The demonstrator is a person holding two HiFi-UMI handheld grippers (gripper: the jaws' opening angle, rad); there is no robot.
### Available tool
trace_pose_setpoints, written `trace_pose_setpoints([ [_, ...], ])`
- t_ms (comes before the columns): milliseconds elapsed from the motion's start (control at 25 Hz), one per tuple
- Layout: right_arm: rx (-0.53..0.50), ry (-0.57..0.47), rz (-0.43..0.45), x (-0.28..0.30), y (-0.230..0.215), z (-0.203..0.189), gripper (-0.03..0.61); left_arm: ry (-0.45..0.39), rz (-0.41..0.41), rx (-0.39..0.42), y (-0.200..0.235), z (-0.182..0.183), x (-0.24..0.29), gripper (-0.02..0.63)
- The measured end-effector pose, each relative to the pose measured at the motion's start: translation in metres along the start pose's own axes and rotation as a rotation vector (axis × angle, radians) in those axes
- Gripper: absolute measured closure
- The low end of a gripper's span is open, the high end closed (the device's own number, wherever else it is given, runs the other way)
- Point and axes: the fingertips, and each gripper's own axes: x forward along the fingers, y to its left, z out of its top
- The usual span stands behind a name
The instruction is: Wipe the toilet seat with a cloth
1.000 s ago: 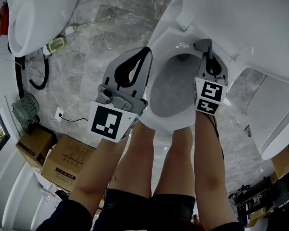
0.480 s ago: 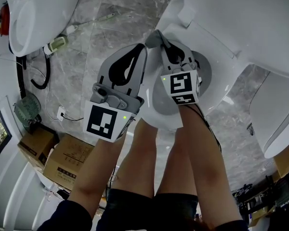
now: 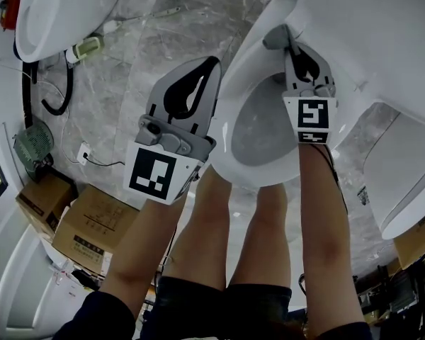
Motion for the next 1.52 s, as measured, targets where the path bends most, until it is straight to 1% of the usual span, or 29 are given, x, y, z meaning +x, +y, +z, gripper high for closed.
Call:
trace_pose_setpoints([
  [120,-0.08,-0.012,0.181,0.001,0.075,-0.001,0.535,-0.005,0.016,-0.008,0.006,0.0,-0.005,0.594],
  [240,-0.087,-0.029,0.308,-0.016,0.14,-0.007,0.535,-0.012,0.028,-0.017,0.01,0.0,-0.009,0.594],
  [360,-0.104,-0.026,0.415,-0.034,0.179,-0.013,0.535,-0.014,0.033,-0.019,0.012,0.001,-0.013,0.594],
  [440,-0.141,-0.021,0.439,-0.036,0.182,-0.014,0.535,-0.015,0.034,-0.02,0.012,0.001,-0.015,0.594],
  [480,-0.156,-0.019,0.427,-0.033,0.176,-0.013,0.535,-0.015,0.034,-0.018,0.012,0.0,-0.015,0.594],
  [560,-0.149,-0.007,0.346,-0.021,0.15,-0.012,0.535,-0.002,0.026,-0.003,0.011,-0.004,-0.017,0.594],
  [640,-0.099,0.026,0.217,-0.01,0.107,-0.015,0.535,0.008,0.021,0.006,0.01,-0.006,-0.02,0.594],
  [720,-0.051,0.058,0.072,-0.006,0.057,-0.018,0.535,-0.006,0.033,-0.015,0.01,-0.004,-0.02,0.594],
  [840,0.005,0.092,-0.119,-0.019,-0.004,-0.028,0.535,-0.013,0.039,-0.021,0.012,-0.004,-0.022,0.594],
  [920,0.041,0.104,-0.19,-0.031,-0.022,-0.04,0.537,-0.015,0.04,-0.022,0.013,-0.005,-0.022,0.594],
  [960,0.053,0.106,-0.199,-0.033,-0.023,-0.044,0.537,-0.015,0.041,-0.025,0.013,-0.006,-0.022,0.594],
  [1000,0.058,0.107,-0.187,-0.033,-0.018,-0.046,0.537,-0.015,0.042,-0.03,0.013,-0.008,-0.022,0.594],
  [1040,0.053,0.106,-0.153,-0.028,-0.008,-0.046,0.537,-0.015,0.042,-0.033,0.013,-0.008,-0.022,0.594],
  [1080,0.036,0.103,-0.096,-0.022,0.009,-0.044,0.537,-0.014,0.042,-0.035,0.013,-0.009,-0.022,0.594],
  [1200,-0.033,0.082,0.112,-0.011,0.073,-0.033,0.537,-0.014,0.037,-0.034,0.01,-0.011,-0.022,0.594],
  [1280,-0.045,0.072,0.241,-0.018,0.117,-0.033,0.537,-0.012,0.034,-0.035,0.009,-0.011,-0.021,0.594],
  [1400,-0.08,0.082,0.431,-0.045,0.175,-0.046,0.537,-0.017,0.035,-0.037,0.008,-0.01,-0.02,0.594],
  [1480,-0.151,0.089,0.527,-0.058,0.193,-0.055,0.537,-0.021,0.031,-0.031,0.006,-0.008,-0.018,0.594],
  [1520,-0.189,0.09,0.546,-0.058,0.192,-0.058,0.537,-0.021,0.028,-0.026,0.005,-0.007,-0.017,0.594],
])
